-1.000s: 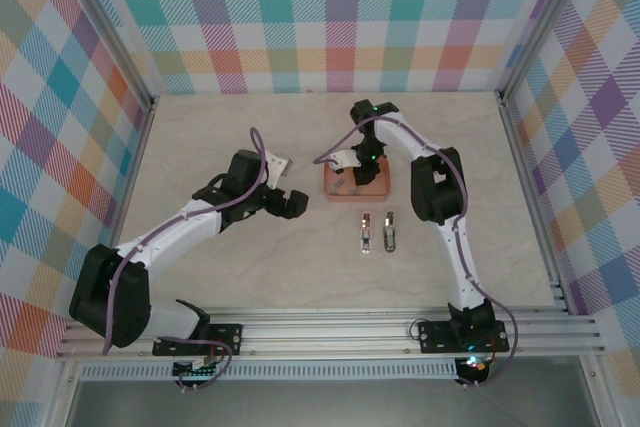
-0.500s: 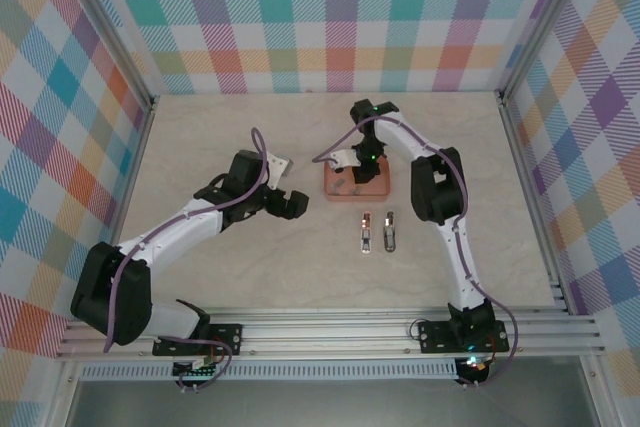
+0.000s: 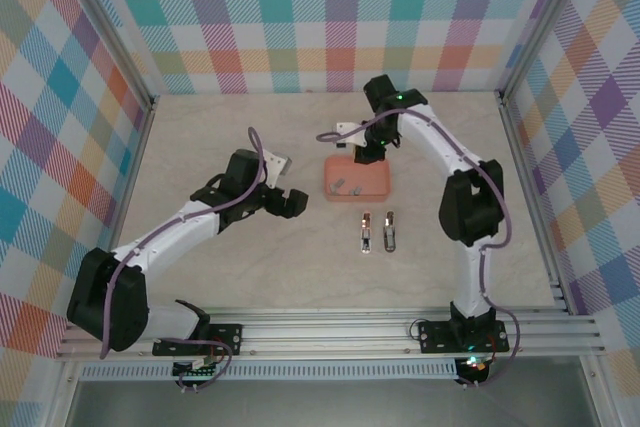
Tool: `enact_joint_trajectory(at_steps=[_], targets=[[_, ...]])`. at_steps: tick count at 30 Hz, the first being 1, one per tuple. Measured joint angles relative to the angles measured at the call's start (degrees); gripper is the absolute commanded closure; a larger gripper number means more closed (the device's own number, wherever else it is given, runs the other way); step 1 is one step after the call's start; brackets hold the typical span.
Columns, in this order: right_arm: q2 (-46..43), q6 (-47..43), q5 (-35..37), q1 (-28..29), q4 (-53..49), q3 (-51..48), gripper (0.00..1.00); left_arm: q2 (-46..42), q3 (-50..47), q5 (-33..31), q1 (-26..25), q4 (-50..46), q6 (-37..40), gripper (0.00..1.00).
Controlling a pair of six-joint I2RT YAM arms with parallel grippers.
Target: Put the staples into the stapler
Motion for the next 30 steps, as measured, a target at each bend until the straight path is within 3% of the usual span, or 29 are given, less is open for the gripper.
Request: enact_joint_trajectory(at_steps=[9, 18, 23, 30], targets=[[-17.0, 17.5, -2.5, 2.9, 6.4, -18.8, 0.78, -3.4, 0.0, -2.8, 0.0, -2.0, -2.2, 0.0], [-35.2, 35.9, -4.1, 6.1, 15.3, -37.9, 0.78, -6.4, 3.7, -8.2, 0.0, -10.2, -4.1, 0.0], [-38.7, 43.8, -4.4, 7.3, 17.2, -41.8, 0.74, -8.4, 3.1, -9.7, 0.0, -11.5, -4.6, 0.0], [-37.0, 58.4, -3.2, 10.5, 17.6, -41.7, 0.7, -8.2, 2.0, -9.7, 0.0, -13.2, -7.5, 0.0]])
